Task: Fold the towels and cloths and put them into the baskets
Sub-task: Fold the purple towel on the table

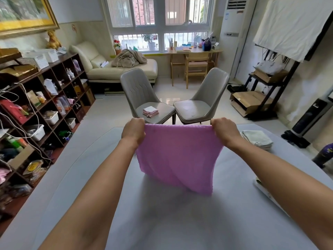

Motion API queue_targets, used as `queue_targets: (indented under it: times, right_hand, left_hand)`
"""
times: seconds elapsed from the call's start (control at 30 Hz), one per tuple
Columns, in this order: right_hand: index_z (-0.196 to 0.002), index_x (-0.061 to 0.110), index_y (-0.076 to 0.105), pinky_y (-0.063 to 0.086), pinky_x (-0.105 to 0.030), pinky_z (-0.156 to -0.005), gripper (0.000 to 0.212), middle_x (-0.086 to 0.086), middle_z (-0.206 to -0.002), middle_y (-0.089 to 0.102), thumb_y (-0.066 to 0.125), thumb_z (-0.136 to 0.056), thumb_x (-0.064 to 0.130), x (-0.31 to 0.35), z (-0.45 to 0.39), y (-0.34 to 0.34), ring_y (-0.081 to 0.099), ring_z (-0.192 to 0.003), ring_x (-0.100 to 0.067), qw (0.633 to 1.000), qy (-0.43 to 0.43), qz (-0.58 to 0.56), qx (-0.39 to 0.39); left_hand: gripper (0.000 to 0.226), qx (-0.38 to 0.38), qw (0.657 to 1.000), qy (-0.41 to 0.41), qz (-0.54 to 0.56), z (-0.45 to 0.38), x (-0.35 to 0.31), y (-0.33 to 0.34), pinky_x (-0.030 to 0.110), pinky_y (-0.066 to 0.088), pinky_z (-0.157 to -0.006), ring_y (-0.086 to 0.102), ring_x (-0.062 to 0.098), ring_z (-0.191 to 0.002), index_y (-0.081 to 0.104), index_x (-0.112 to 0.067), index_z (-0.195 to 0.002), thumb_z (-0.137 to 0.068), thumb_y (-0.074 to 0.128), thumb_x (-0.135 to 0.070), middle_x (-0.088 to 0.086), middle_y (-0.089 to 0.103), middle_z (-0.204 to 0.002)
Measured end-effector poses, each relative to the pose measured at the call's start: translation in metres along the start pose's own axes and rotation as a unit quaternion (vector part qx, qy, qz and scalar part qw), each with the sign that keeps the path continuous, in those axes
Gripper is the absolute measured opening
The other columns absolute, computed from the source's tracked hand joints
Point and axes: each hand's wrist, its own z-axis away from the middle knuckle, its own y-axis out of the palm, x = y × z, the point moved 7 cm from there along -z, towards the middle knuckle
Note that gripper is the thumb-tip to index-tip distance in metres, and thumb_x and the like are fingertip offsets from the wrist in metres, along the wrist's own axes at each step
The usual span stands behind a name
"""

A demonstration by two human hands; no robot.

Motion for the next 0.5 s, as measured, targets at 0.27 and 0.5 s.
queue_targets:
  times: [0.27, 0.5]
  right_hand:
    - [-0.082, 0.002, 0.05, 0.036, -0.032, -0.059, 0.01, -0.012, -0.072, 0.055, 0.048, -0.092, 0.0, -0.016, -0.006, -0.015, 0.051, -0.066, -0.03, 0.972, 0.011, -0.229, -0.055]
    - [-0.102, 0.007, 0.051, 0.038, -0.03, -0.073, 0.023, -0.008, -0.097, 0.055, 0.054, -0.081, -0.001, -0.007, -0.004, 0.011, 0.05, -0.087, -0.024, 0.982, -0.051, -0.18, 0.024]
  left_hand:
    - [0.018, 0.003, 0.998, 0.041, -0.042, -0.008, 0.005, -0.007, 0.034, 0.038, -0.066, 0.059, 0.038, -0.087, 0.067, -0.001, -0.09, -0.09, 0.05, -0.005, 0.021, 0.065, -0.096]
    - [0.022, 0.174, 0.983, 0.016, -0.059, -0.006, 0.008, 0.02, 0.026, 0.041, -0.06, 0.059, 0.031, -0.074, 0.056, -0.014, -0.061, -0.081, 0.06, -0.02, 0.012, 0.059, -0.077]
